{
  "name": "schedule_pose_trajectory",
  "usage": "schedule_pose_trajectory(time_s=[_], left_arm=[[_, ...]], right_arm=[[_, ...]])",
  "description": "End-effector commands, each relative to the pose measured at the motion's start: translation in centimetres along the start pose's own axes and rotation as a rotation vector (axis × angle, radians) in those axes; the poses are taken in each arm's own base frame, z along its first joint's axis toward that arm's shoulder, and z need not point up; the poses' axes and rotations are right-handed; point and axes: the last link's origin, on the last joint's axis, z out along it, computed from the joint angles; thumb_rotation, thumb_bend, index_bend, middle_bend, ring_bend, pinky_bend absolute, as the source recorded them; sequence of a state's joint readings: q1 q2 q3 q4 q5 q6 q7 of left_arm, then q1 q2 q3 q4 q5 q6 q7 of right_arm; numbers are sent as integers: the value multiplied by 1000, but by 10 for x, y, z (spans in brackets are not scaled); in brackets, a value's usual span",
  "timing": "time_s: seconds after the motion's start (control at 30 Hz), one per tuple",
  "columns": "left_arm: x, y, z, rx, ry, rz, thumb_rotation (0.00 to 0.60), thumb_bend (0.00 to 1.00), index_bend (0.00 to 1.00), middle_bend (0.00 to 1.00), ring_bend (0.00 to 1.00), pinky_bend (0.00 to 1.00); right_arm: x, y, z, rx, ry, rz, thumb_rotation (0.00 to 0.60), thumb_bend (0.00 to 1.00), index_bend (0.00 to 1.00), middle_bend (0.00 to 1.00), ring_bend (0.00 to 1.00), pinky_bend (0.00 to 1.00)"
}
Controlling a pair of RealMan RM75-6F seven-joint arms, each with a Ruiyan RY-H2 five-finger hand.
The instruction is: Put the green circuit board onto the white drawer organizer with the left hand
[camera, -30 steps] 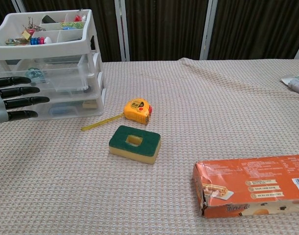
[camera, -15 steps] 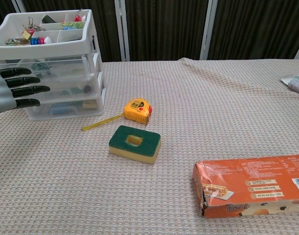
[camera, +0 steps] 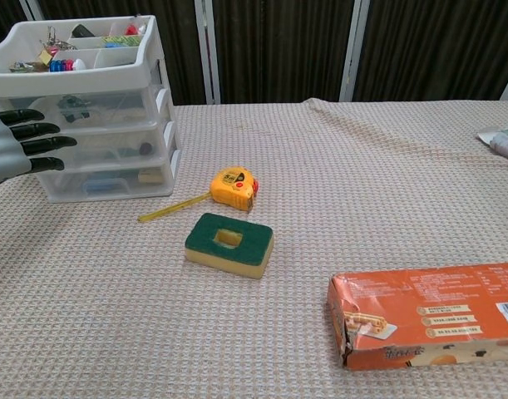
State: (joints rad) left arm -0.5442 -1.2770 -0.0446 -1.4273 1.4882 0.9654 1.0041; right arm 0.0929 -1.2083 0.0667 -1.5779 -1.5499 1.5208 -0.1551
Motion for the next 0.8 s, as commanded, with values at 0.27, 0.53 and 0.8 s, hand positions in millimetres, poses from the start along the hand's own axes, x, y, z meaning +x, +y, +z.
schedule_pose_trajectory(time_s=[0.27, 0.53, 0.8], left_arm=[[19, 2, -25, 2, 56, -100, 600, 1000, 167, 0, 0, 54], [36, -4, -71, 131, 114, -439, 600, 401, 114, 0, 0, 44], [31, -21, -111, 393, 159, -802, 600, 20, 0, 0, 0, 0]], right_arm=[[0, 0, 0, -1, -7, -2, 600, 19, 109, 0, 0, 0], [0, 0, 0, -1, -5, -4, 600, 18, 109, 0, 0, 0], [0, 0, -1, -2, -5, -6, 600, 19, 108, 0, 0, 0]])
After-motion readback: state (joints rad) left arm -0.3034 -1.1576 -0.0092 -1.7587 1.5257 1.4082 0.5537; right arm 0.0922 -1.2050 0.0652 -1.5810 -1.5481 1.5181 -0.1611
